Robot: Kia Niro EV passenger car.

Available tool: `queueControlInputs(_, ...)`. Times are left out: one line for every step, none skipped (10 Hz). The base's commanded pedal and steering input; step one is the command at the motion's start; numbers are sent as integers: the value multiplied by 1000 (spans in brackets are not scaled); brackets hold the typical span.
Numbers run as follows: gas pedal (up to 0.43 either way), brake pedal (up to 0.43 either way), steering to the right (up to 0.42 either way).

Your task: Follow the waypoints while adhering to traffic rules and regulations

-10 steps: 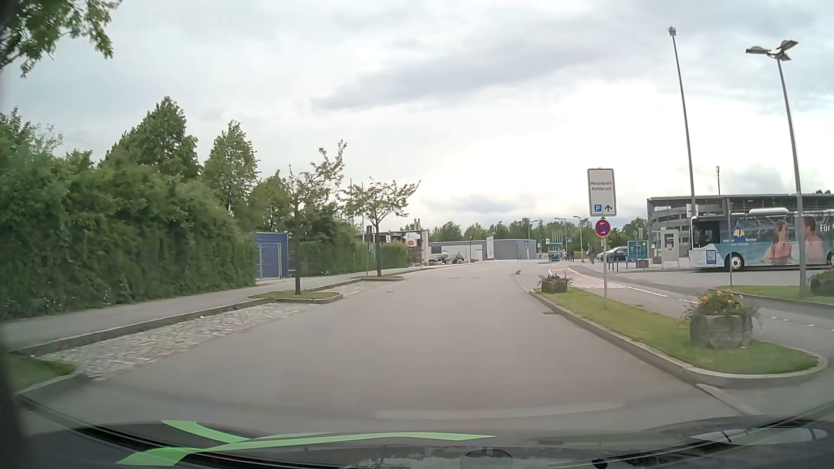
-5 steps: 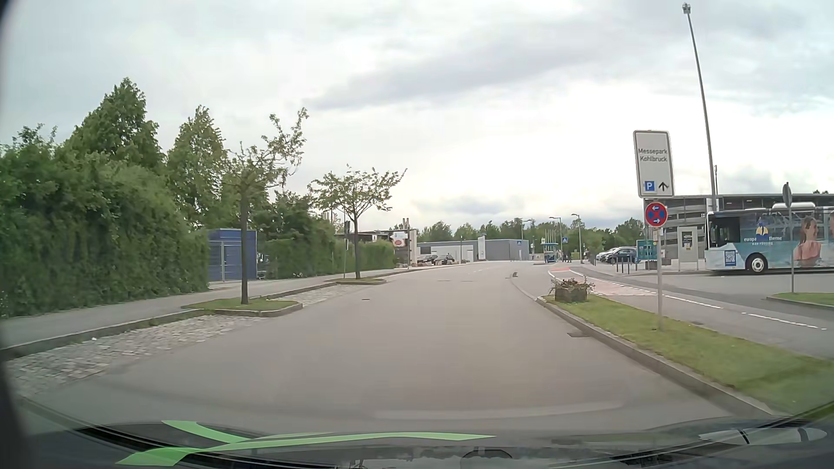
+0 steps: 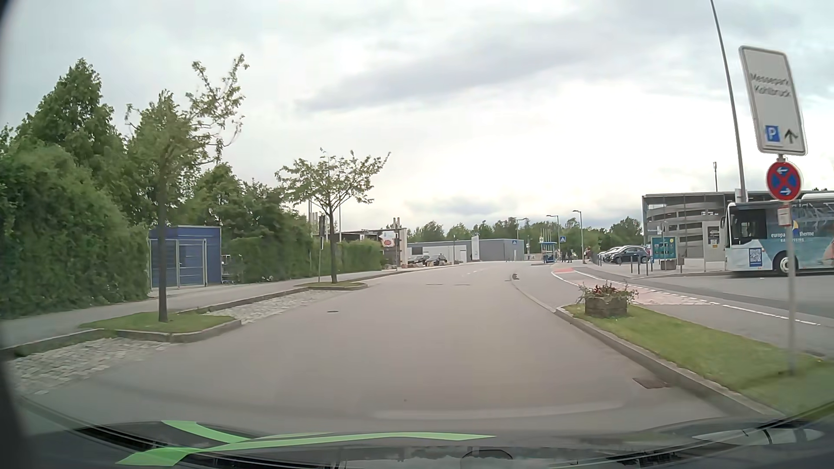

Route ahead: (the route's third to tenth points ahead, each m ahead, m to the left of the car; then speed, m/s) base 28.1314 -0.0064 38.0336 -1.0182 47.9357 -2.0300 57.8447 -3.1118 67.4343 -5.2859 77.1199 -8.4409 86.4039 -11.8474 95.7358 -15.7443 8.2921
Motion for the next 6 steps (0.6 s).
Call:
queueControlInputs(47, 0, 11)
queueControlInputs(47, 0, 11)
queueControlInputs(47, 0, 11)
queueControlInputs(47, 0, 11)
queueControlInputs(39, 0, 11)
queueControlInputs(39, 0, 11)
